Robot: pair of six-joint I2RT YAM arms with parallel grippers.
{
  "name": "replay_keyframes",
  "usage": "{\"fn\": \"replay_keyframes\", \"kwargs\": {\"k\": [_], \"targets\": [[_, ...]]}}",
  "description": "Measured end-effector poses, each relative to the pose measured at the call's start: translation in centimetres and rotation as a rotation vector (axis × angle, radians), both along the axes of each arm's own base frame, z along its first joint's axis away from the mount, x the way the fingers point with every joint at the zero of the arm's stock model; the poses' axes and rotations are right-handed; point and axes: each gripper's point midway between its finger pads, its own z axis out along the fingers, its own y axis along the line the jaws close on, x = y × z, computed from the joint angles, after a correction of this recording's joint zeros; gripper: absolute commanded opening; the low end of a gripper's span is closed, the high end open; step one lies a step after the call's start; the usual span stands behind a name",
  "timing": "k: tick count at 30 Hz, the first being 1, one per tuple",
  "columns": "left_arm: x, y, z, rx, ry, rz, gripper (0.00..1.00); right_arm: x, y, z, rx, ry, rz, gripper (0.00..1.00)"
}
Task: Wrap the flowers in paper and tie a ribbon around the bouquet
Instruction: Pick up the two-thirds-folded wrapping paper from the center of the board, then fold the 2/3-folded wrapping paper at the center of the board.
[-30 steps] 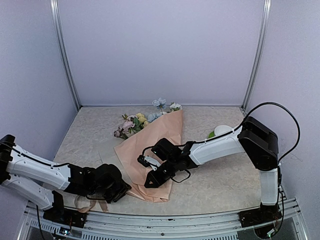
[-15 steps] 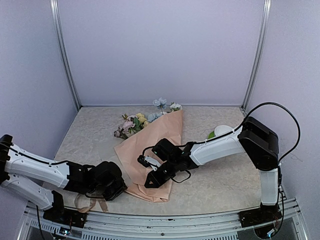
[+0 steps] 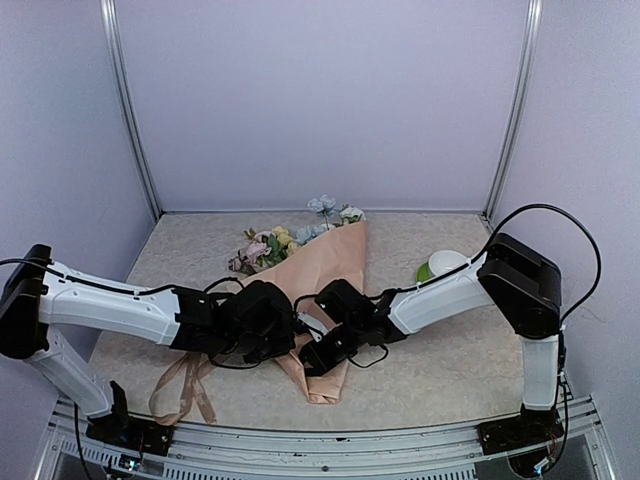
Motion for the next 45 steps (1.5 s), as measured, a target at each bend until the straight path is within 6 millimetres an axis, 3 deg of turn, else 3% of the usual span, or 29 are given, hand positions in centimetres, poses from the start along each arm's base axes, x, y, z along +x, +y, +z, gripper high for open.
{"fn": "replay_keyframes", "kwargs": {"k": [5, 13, 18, 21, 25, 27, 29, 31, 33, 37, 42, 45], "targets": [[0.7, -2.1, -1.2, 0.045, 0.003, -0.116, 0.0, -0.2, -1.1, 0.2, 0.036, 0.043, -0.031, 0.1], [1.1, -2.2, -5.0, 0.086, 0.098, -0.218, 0.0, -0.8, -2.7, 0.6, 0.057, 0.067, -0.077, 0.11], [1.2, -2.5, -6.1, 0.084, 0.13, -0.261, 0.0, -1.1, -4.1, 1.8, 0.075, 0.084, -0.113, 0.12], [1.1, -2.6, -6.6, 0.086, 0.143, -0.28, 0.0, -0.8, -5.0, 3.5, 0.097, 0.076, -0.137, 0.16], [1.0, -2.7, -6.8, 0.08, 0.148, -0.295, 0.0, 1.4, -7.7, 6.8, 0.147, 0.038, -0.219, 0.29], [1.1, -2.8, -6.7, 0.077, 0.146, -0.301, 0.0, 3.9, -10.4, 7.8, 0.157, 0.012, -0.309, 0.45], [1.1, -2.8, -6.7, 0.078, 0.145, -0.307, 0.0, 6.2, -12.5, 7.5, 0.141, 0.007, -0.387, 0.63], [1.1, -2.8, -6.7, 0.083, 0.14, -0.31, 0.0, 8.3, -14.6, 6.3, 0.097, 0.0, -0.459, 0.65], [1.2, -3.0, -6.3, 0.099, 0.128, -0.315, 0.0, 8.8, -15.5, 4.9, 0.051, 0.001, -0.481, 0.61], [1.4, -4.5, -5.0, 0.108, 0.082, -0.339, 0.0, 8.4, -15.8, 1.6, -0.018, 0.046, -0.465, 0.4], [1.4, -6.0, -3.8, 0.189, 0.009, -0.377, 0.0, 8.4, -13.9, 1.0, 0.052, 0.089, -0.417, 0.15], [1.5, -7.6, -2.6, 0.258, -0.057, -0.414, 0.0, 8.1, -13.6, 0.6, 0.064, 0.116, -0.413, 0.1]]}}
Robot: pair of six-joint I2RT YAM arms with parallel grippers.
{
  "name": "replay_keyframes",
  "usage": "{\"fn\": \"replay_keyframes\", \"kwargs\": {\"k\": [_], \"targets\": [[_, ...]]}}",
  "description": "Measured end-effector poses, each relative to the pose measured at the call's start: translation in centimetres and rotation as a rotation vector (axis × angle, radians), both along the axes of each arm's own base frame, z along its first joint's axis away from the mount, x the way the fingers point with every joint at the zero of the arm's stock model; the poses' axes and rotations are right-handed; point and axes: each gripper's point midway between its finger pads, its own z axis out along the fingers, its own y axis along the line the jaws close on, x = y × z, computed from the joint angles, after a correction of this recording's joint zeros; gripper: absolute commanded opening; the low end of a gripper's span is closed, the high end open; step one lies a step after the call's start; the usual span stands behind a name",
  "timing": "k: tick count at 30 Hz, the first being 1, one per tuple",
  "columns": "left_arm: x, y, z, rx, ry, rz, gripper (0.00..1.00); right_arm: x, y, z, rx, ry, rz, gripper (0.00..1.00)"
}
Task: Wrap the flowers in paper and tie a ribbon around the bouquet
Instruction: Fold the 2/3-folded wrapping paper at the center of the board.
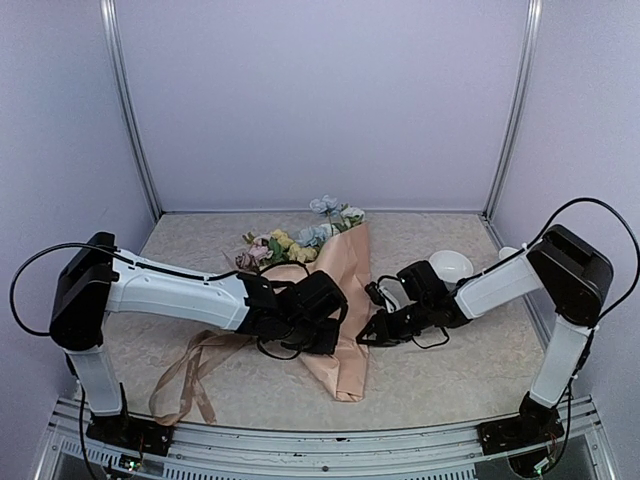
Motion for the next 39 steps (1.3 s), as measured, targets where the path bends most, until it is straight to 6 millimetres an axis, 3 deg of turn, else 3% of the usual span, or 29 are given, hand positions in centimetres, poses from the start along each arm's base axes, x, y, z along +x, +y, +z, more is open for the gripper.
{"fn": "replay_keyframes", "kwargs": {"k": [7, 12, 18, 22, 25, 28, 30, 34, 39], "targets": [[-0.3, -4.1, 3.0, 0.076, -0.144, -0.128, 0.0, -1.2, 1.5, 0.0, 0.026, 0.012, 0.02, 0.05], [-1.7, -5.6, 2.0, 0.138, -0.169, -0.246, 0.0, -1.5, 1.5, -0.1, 0.031, 0.024, 0.006, 0.1], [-2.8, -4.9, -0.5, 0.222, -0.135, -0.325, 0.0, -1.4, 1.5, 0.2, 0.027, 0.013, 0.007, 0.34], [-3.2, -3.5, -2.5, 0.276, -0.106, -0.341, 0.0, -1.0, 0.7, 1.8, 0.007, -0.031, -0.005, 0.38], [-3.6, -2.4, -3.8, 0.314, -0.09, -0.361, 0.0, -0.7, 0.1, 4.2, 0.017, -0.085, 0.006, 0.41], [-3.5, -2.3, -3.8, 0.32, -0.102, -0.368, 0.0, 0.0, 0.0, 7.0, 0.045, -0.154, 0.038, 0.39], [-3.3, -2.6, -3.4, 0.311, -0.116, -0.368, 0.0, 0.1, 0.1, 7.5, 0.059, -0.166, 0.073, 0.34], [-3.0, -2.3, -3.3, 0.324, -0.129, -0.363, 0.0, 1.1, 1.8, 6.7, 0.061, -0.125, 0.148, 0.26], [-3.6, -1.9, -4.0, 0.351, -0.114, -0.408, 0.0, 5.1, 5.1, 5.6, 0.109, -0.092, 0.182, 0.22]]}}
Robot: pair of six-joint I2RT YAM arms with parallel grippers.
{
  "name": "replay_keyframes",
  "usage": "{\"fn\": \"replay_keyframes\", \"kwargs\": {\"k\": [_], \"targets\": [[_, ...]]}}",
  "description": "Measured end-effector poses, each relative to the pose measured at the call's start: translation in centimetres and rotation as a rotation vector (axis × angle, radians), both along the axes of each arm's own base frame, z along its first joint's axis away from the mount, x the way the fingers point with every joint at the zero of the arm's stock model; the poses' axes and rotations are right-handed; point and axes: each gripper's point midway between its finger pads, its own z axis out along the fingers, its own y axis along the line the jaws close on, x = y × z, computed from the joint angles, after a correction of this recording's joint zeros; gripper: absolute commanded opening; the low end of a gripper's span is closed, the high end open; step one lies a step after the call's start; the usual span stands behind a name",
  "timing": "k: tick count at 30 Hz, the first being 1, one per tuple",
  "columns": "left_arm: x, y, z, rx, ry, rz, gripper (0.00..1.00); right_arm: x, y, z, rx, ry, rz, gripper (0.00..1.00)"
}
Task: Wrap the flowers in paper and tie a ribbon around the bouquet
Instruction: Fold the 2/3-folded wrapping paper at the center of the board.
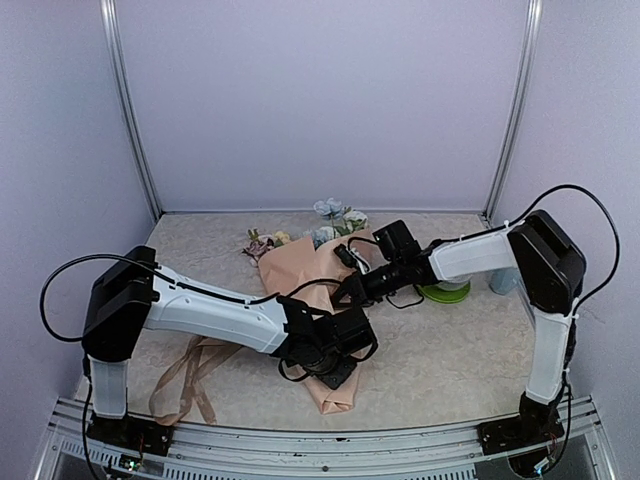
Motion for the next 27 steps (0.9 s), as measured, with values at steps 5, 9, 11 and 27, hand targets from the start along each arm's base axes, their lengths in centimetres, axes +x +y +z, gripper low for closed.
{"fn": "replay_keyframes", "kwargs": {"k": [5, 9, 11, 27], "targets": [[-1.0, -0.6, -0.1, 0.006, 0.006, -0.073, 0.0, 3.2, 2.7, 1.4, 0.064, -0.039, 0.019, 0.22], [-1.2, -0.6, -0.2, 0.006, 0.006, -0.112, 0.0, 4.3, 2.7, 1.2, 0.071, -0.014, -0.006, 0.21], [-1.6, -0.5, -0.2, 0.004, 0.015, -0.136, 0.0, 5.3, 2.2, 1.0, 0.068, 0.004, -0.032, 0.22], [-5.6, -3.9, -0.4, -0.012, 0.105, -0.489, 0.0, 7.7, 1.2, -0.4, 0.088, 0.093, -0.04, 0.28]]}}
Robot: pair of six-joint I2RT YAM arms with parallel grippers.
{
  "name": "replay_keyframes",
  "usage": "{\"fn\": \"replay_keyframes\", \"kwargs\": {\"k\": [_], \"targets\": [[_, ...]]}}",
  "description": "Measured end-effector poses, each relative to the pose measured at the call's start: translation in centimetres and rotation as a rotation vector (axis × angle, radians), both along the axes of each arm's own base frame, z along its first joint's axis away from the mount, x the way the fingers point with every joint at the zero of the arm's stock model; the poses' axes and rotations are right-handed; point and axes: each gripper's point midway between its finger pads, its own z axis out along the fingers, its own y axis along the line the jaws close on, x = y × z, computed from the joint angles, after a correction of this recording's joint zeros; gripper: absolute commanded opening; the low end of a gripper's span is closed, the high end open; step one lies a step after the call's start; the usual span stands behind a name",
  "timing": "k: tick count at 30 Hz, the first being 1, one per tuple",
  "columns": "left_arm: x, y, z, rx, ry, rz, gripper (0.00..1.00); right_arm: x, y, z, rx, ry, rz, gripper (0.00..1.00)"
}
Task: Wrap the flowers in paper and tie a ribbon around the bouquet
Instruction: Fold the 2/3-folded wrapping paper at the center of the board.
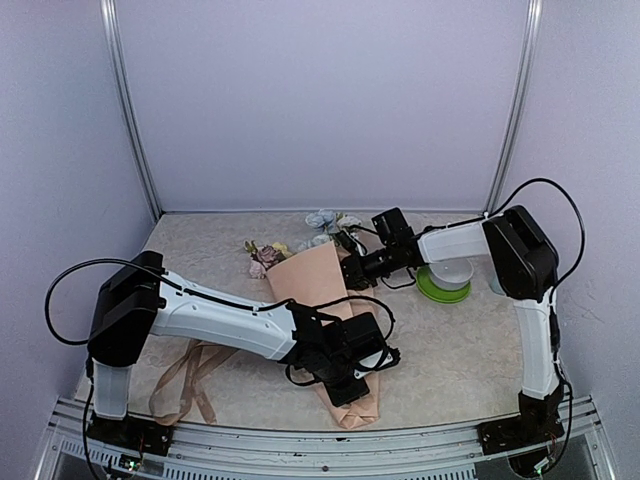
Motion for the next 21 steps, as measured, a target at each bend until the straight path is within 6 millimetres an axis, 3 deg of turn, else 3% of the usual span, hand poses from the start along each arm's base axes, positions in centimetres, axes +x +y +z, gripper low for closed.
{"fn": "replay_keyframes", "kwargs": {"k": [3, 7, 11, 13, 15, 21], "targets": [[-0.1, 0.1, -0.1, 0.002, 0.009, -0.015, 0.0, 0.0, -0.7, 1.4, 0.009, -0.024, 0.001, 0.31], [-0.3, 0.1, -0.2, 0.007, 0.014, -0.027, 0.0, 0.9, -2.5, 6.8, 0.053, -0.133, -0.028, 0.41], [-0.3, 0.2, -0.2, 0.009, 0.017, -0.03, 0.0, 0.0, -4.7, 13.0, 0.125, -0.265, -0.047, 0.65], [-0.3, 0.2, -0.2, 0.009, 0.018, -0.031, 0.0, -1.0, -4.9, 14.3, 0.154, -0.292, -0.035, 0.72], [-0.3, 0.2, -0.2, 0.01, 0.022, -0.032, 0.0, -2.0, -4.6, 14.0, 0.16, -0.292, -0.017, 0.74], [-0.3, 0.2, -0.2, 0.01, 0.022, -0.035, 0.0, -3.8, -2.4, 9.5, 0.105, -0.206, 0.034, 0.74]]}}
